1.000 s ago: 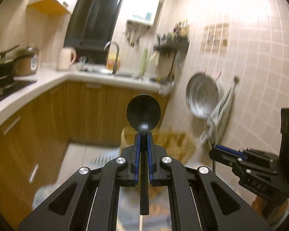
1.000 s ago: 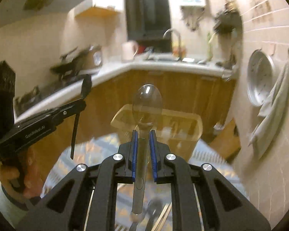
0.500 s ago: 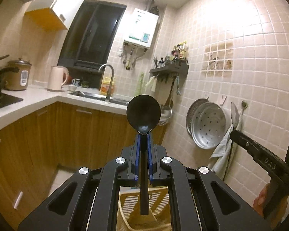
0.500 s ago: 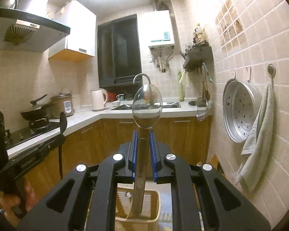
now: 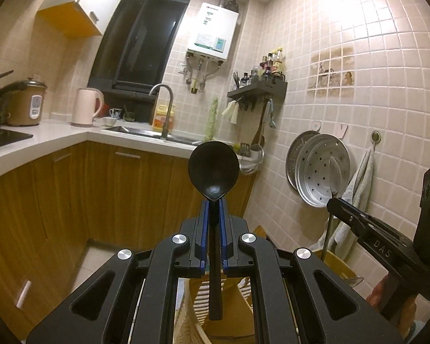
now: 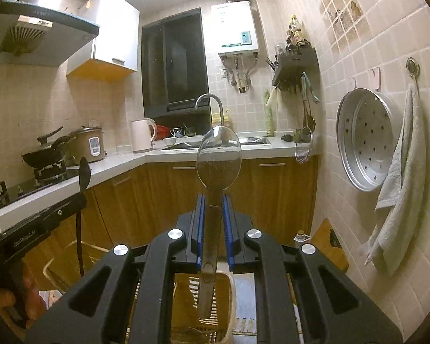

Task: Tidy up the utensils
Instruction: 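Lift both spoons over the yellow basket and open both grippers, then grasp a clear spoon with the right gripper while the left gripper grasps a chopstick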

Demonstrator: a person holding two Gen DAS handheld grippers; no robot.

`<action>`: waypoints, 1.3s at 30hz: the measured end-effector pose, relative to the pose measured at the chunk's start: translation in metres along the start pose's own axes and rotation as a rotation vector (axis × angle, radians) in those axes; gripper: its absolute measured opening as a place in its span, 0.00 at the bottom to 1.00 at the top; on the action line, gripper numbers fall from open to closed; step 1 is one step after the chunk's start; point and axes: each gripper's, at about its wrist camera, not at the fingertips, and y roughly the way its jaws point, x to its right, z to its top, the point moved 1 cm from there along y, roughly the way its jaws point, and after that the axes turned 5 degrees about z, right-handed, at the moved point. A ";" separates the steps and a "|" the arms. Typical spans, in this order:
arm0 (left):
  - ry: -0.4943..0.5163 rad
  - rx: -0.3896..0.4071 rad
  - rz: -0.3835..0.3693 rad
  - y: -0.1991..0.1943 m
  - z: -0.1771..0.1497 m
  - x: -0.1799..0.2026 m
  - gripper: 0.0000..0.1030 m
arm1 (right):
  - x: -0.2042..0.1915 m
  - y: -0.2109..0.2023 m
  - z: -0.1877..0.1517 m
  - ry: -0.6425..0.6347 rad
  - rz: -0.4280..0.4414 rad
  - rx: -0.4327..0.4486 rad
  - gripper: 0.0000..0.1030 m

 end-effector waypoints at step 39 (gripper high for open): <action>0.202 -0.558 -0.050 -0.114 -0.081 0.022 0.37 | -0.037 -0.110 -0.081 0.026 0.150 -0.570 0.43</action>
